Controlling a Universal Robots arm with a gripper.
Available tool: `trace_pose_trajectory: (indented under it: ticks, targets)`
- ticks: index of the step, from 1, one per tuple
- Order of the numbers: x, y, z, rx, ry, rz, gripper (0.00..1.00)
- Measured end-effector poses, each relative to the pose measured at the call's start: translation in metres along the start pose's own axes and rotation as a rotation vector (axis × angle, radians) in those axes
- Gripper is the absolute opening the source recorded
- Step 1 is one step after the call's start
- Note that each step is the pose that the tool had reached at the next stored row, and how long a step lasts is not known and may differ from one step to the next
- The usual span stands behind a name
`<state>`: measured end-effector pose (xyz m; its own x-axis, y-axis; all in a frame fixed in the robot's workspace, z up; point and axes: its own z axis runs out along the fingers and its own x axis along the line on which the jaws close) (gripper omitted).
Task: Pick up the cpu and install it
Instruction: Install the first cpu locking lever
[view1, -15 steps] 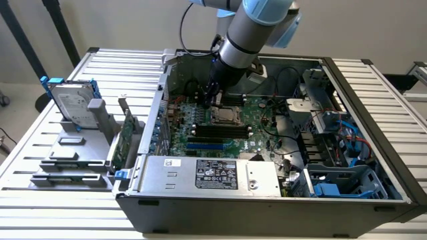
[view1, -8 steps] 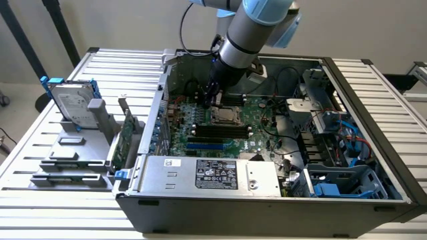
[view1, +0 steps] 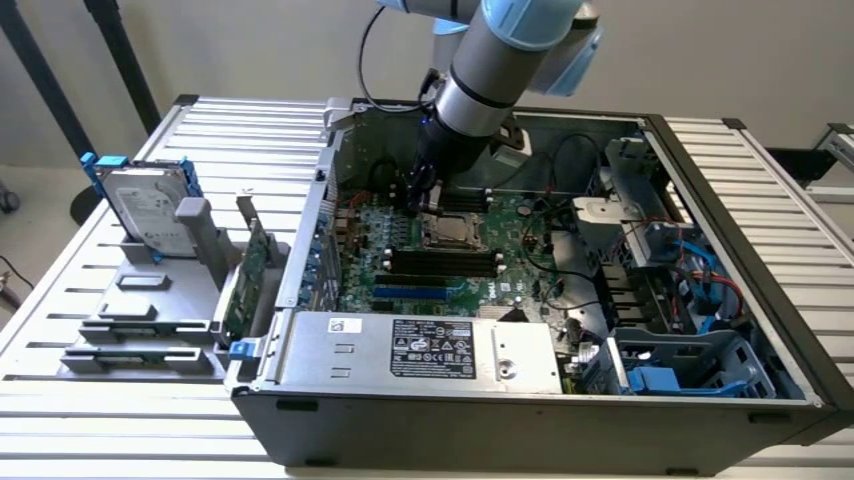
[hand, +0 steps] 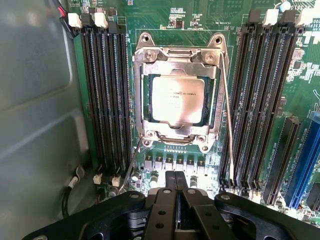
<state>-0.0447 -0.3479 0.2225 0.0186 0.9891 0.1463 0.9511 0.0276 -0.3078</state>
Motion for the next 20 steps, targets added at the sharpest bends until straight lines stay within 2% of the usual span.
trace_pose_trajectory:
  ticks: [5,11,20]
  targets:
    - [0.000,-0.0107,0.0025,-0.0012,0.0053,0.007,0.11]
    - [0.000,-0.0169,0.0027,-0.0069,0.0198,0.042,0.11]
    - [0.000,-0.0225,0.0030,-0.0185,0.0440,0.115,0.11]
